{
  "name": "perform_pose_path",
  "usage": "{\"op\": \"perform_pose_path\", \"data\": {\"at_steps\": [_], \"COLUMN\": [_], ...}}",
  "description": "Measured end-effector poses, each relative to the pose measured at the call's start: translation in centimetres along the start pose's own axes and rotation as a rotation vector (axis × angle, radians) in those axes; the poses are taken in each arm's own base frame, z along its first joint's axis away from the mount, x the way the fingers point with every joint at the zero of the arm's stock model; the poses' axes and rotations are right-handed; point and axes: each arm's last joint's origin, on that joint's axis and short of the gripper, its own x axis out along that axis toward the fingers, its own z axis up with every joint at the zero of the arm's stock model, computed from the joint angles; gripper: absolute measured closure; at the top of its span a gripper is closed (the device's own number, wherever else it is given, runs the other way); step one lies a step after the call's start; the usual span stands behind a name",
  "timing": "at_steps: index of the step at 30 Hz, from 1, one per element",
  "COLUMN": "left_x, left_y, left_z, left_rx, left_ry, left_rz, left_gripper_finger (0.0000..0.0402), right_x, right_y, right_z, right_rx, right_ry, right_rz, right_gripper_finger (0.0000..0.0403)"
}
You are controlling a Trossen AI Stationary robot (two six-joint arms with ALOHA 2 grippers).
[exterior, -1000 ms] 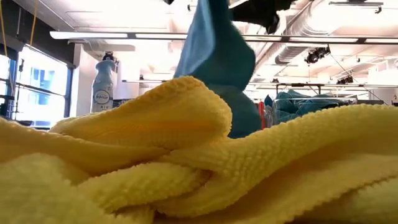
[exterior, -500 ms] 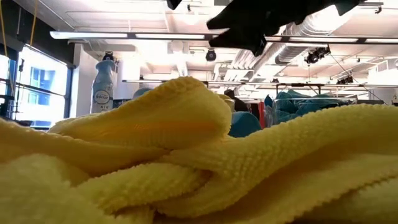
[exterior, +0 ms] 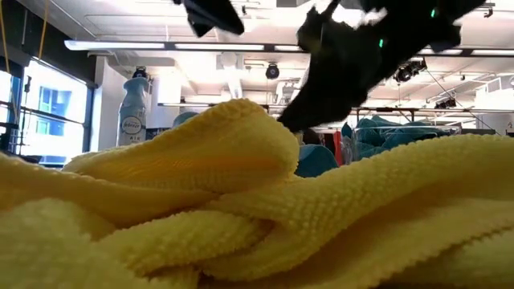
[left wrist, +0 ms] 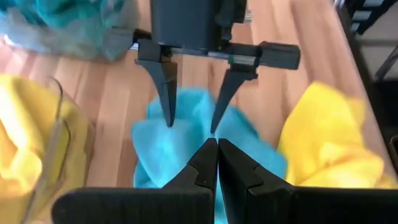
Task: Sort microfiber towel by color & place in baskets
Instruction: Put the blue towel into the right transparent bin
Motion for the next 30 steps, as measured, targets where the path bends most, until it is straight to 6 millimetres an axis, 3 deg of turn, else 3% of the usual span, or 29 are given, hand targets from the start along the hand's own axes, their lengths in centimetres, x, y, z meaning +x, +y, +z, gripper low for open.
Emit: {"op": "perform_pose_path", "data": {"at_steps": [5, 10, 13, 17, 23, 30], "left_x": [0.3, -1.0, -2.0, -3.1, -4.4, -6.2], "left_y": [-0.7, -0.5, 0.2, 1.1, 1.9, 3.6], "left_z": [-2.0, -4.8, -6.7, -9.2, -12.1, -15.2], "left_rx": [0.028, -0.001, -0.040, -0.084, -0.043, -0.007], "left_ry": [-0.013, -0.124, -0.221, -0.328, -0.424, -0.551], "left_rz": [-0.018, 0.007, 0.020, 0.026, 0.024, 0.053], "left_gripper_finger": [0.0401, 0.0401, 0.0401, 0.0401, 0.0401, 0.0401], "right_x": [3.6, 6.9, 8.4, 9.5, 8.2, 3.5], "right_y": [0.6, 1.0, 1.0, 0.7, 0.6, 0.1], "right_z": [-1.4, -2.0, -1.3, -1.1, -0.7, 1.2], "right_rx": [-0.058, -0.124, -0.097, -0.051, -0.039, 0.094], "right_ry": [0.085, 0.250, 0.337, 0.450, 0.524, 0.613], "right_rz": [-0.028, -0.082, -0.103, -0.058, -0.034, -0.086], "right_gripper_finger": [0.0183, 0.0183, 0.0185, 0.0232, 0.0385, 0.0383]}}
